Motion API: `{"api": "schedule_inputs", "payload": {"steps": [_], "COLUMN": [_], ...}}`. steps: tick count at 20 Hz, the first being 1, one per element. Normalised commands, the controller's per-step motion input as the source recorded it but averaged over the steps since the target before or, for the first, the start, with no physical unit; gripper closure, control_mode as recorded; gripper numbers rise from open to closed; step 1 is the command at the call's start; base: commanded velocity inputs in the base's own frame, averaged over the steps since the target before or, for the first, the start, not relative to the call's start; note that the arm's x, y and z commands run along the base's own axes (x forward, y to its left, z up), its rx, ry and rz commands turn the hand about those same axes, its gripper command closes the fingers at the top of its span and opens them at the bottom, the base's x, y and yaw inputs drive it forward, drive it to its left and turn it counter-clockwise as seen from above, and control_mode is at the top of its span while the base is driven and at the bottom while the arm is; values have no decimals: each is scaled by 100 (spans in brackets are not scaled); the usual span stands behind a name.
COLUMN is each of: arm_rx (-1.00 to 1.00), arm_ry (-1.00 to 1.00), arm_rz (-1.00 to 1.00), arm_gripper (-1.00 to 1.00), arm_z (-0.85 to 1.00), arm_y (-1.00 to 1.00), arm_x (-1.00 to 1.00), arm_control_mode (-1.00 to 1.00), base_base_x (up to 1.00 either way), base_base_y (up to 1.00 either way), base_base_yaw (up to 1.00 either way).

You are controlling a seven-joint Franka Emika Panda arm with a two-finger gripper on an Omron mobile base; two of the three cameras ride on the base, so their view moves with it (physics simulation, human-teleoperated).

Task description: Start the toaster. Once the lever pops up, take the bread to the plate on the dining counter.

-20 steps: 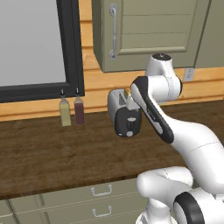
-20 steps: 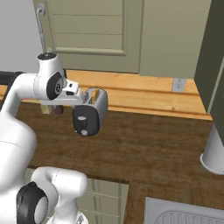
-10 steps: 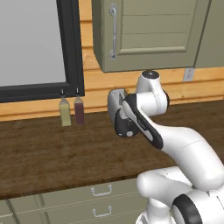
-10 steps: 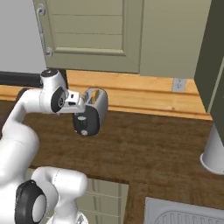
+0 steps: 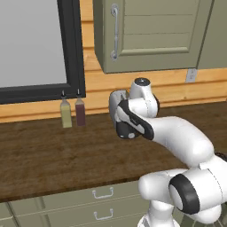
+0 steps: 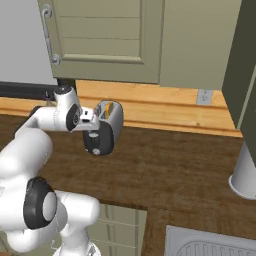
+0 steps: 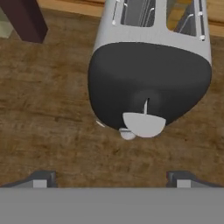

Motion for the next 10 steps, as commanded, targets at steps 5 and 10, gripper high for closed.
{"api": "schedule_inputs", "payload": {"steps": [5, 10], "arm_rx": [0, 0], "arm_ry": [0, 0], "arm_rz": [-2, -3], "arm_gripper": [-100, -100], "arm_z": [-41, -35], "arm_y": [0, 0], "arm_x": [37, 35], "arm_control_mode": [-100, -100], "base_base_x": [0, 0], "base_base_y": [0, 0], "base_base_yaw": [0, 0]}}
